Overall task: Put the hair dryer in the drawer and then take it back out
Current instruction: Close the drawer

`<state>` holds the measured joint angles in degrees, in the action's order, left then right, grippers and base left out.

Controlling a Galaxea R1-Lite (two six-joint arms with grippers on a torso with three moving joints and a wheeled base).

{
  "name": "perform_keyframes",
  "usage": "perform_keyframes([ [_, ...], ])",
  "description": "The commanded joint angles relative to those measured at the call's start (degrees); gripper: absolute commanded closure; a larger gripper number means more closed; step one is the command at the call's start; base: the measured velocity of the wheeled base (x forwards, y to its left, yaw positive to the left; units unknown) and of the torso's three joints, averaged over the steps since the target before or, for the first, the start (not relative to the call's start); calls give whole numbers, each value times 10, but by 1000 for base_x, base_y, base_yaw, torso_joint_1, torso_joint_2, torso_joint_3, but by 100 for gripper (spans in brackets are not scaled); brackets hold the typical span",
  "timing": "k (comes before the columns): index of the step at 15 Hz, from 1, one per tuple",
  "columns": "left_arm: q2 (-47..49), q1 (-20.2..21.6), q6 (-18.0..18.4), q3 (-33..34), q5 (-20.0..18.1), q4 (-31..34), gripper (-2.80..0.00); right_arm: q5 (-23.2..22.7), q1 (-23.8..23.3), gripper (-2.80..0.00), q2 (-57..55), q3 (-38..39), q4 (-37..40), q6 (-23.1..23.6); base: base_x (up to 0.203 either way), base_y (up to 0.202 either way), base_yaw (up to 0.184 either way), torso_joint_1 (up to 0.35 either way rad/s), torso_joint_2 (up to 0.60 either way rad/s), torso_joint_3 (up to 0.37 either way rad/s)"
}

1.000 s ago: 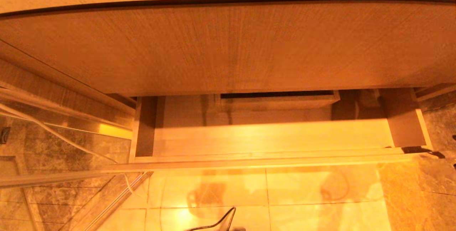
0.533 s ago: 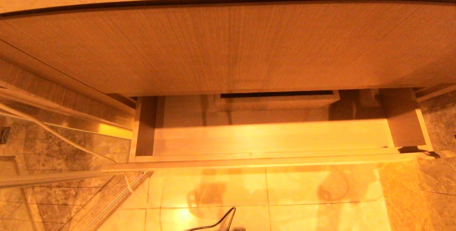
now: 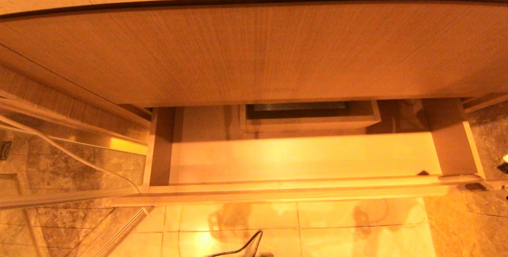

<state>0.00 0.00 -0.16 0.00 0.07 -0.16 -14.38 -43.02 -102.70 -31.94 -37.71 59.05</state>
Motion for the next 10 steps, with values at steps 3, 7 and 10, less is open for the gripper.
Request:
perform_keyframes([
  [3, 0, 0, 0, 0, 0, 0, 0, 42, -18, 0, 23, 39, 13, 78, 0, 0, 0, 0, 0, 0],
  [7, 0, 0, 0, 0, 0, 0, 0, 173, -22, 0, 29, 54, 113, 109, 0, 0, 0, 0, 0, 0],
  [10, 0, 0, 0, 0, 0, 0, 0, 220, -21, 0, 9, 50, 150, 109, 0, 0, 0, 0, 0, 0],
])
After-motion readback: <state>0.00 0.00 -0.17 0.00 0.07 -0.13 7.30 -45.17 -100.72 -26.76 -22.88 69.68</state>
